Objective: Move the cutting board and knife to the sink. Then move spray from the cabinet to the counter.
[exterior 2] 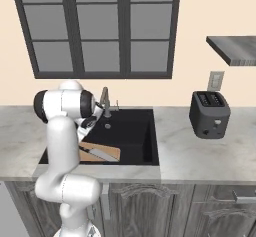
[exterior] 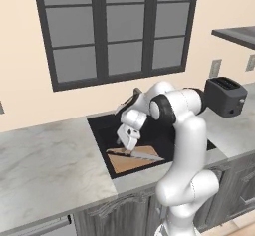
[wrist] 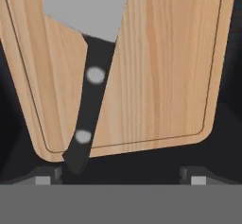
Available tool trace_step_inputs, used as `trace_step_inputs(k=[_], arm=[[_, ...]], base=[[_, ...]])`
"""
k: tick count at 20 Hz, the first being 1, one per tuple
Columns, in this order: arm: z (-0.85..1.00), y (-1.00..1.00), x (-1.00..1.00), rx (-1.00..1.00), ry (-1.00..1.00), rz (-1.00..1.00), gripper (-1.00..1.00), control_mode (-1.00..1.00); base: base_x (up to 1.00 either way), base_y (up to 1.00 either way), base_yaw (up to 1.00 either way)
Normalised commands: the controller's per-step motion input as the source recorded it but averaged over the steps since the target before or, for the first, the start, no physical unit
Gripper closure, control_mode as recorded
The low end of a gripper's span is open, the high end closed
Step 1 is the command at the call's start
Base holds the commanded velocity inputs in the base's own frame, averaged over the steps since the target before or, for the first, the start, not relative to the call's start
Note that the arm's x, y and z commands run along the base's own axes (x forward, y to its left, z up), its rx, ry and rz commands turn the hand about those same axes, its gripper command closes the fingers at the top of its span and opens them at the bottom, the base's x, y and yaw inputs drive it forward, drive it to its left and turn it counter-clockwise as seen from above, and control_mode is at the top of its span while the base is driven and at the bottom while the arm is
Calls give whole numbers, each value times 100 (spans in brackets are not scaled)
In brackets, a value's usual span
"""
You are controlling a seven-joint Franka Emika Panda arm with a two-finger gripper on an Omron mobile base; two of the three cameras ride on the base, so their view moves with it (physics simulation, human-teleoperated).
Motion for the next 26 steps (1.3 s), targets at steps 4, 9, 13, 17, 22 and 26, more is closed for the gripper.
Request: trace_step_inputs(k=[4, 9, 13, 17, 22, 26], arm=[[54, -13, -14, -13, -1, -11, -100, -100], [63, 0, -10, -16, -1, -1, -100, -100], [71, 0, -14, -13, 0, -1, -100, -100], [76, 0, -5, -12, 0, -1, -100, -100], [69, -22, -5, -13, 0, -5, -100, -100], [63, -56, -4, -13, 0, -2, -100, -100]], base=[[0, 0, 0], [0, 0, 0], [0, 0, 0], [0, 0, 0], [0, 0, 0], [0, 0, 0]])
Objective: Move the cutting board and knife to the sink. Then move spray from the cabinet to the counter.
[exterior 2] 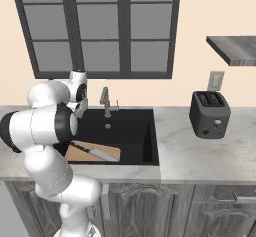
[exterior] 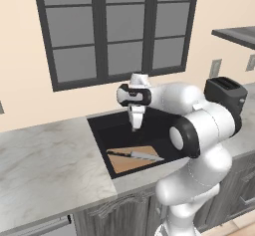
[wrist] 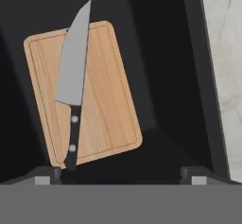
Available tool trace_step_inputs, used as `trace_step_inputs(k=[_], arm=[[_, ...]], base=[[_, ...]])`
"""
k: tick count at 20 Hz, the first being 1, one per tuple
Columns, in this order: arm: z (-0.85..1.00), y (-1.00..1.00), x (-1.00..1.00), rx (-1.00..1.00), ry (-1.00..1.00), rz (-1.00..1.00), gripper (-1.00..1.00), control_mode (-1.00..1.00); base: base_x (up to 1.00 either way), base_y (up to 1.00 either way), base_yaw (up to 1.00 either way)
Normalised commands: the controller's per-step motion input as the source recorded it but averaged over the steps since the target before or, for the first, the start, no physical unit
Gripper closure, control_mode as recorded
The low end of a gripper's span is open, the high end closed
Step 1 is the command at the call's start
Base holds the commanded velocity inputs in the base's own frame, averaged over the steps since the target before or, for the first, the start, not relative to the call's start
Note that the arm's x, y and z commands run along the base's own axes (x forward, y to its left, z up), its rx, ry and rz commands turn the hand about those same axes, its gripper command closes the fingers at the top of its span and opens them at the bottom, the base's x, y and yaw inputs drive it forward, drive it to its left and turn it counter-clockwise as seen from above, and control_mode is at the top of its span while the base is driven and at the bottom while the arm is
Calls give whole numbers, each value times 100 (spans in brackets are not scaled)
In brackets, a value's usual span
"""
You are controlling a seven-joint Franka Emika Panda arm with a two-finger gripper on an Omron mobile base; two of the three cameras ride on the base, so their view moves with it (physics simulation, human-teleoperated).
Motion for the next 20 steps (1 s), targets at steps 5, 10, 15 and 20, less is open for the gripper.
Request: trace_step_inputs(k=[5, 10, 15, 20], arm=[[28, -94, -52, -4, -6, 1, -100, -100], [35, -51, -100, -5, -3, 1, -100, -100], [42, -18, -100, -8, -4, 1, -100, -100], [50, -16, -100, -6, 0, 1, -100, -100]], base=[[0, 0, 0], [0, 0, 0], [0, 0, 0], [0, 0, 0]])
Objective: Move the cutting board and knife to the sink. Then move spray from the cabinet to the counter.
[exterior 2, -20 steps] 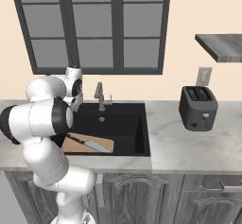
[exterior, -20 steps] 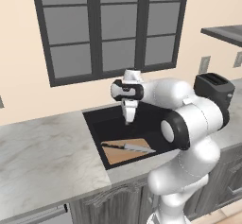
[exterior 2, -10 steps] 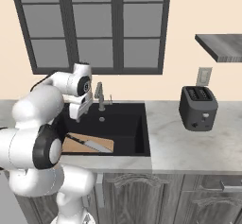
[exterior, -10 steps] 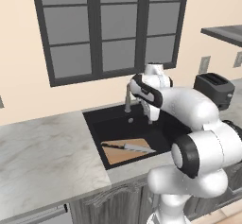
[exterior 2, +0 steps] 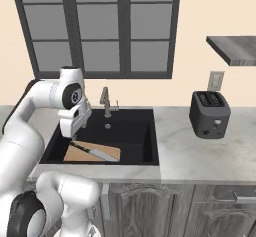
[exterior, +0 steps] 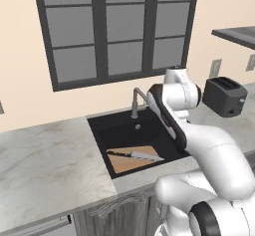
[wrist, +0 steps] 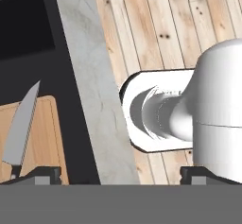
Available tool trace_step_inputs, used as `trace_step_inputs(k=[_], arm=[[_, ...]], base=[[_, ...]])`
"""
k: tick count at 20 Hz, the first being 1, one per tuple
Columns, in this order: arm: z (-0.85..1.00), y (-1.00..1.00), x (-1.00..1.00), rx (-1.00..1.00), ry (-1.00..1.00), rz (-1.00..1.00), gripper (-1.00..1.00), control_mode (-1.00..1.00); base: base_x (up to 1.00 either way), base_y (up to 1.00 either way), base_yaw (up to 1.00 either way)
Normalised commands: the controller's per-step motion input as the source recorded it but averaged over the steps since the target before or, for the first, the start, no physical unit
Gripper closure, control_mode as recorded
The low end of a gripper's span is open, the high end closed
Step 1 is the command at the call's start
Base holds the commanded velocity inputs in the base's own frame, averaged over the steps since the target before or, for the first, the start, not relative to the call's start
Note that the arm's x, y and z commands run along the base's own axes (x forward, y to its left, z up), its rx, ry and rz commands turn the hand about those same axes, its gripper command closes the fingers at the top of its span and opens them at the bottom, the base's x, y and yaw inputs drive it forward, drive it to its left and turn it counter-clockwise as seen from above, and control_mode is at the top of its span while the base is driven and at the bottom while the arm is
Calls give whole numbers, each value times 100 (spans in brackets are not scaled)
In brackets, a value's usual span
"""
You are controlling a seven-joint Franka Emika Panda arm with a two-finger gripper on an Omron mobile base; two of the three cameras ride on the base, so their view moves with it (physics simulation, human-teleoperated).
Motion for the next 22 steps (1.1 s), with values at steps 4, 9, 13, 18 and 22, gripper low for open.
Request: trace_step_inputs(k=[4, 9, 13, 18, 22], arm=[[42, -21, -79, -1, 0, 0, -100, -100], [0, -20, -4, 0, 3, 0, -100, -100], [0, 0, 0, 0, 0, 0, -100, -100], [0, 0, 0, -1, -3, 3, -100, -100], [0, 0, 0, 0, 0, 0, -100, 100]], base=[[0, 0, 0], [0, 0, 0], [0, 0, 0], [0, 0, 0], [-18, -36, -16]])
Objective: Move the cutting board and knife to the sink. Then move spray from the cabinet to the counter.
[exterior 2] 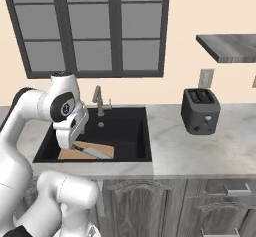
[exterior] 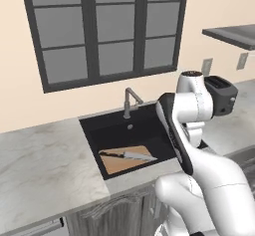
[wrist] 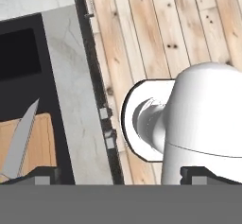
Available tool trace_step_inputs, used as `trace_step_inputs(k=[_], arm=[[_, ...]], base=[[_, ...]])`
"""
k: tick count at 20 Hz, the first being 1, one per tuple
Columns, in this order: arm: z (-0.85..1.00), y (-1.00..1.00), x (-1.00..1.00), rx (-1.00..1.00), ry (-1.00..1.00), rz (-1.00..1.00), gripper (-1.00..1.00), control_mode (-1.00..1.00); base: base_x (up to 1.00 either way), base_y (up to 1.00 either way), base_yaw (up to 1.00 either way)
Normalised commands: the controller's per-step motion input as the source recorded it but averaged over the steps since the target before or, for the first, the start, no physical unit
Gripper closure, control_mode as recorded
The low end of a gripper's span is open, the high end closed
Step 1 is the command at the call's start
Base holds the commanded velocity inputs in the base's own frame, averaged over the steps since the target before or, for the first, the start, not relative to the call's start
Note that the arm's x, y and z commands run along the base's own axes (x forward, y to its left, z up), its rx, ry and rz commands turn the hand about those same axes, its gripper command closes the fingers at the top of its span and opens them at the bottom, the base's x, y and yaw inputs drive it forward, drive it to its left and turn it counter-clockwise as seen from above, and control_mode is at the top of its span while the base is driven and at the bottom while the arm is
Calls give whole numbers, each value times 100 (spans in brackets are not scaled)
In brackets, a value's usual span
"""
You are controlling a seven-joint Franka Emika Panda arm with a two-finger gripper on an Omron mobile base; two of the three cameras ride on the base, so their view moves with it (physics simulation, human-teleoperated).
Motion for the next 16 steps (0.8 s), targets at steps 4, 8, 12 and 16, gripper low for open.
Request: trace_step_inputs(k=[4, 8, 12, 16], arm=[[0, 0, 0, 0, 0, 0, -100, 100], [0, 0, 0, 0, 0, 0, -100, 100], [0, 0, 0, 0, 0, 0, -100, 100], [0, 0, 0, 0, 0, 0, -100, 100]], base=[[-20, -65, -60], [-20, -78, -65], [-2, -99, -61], [0, -100, -62]])
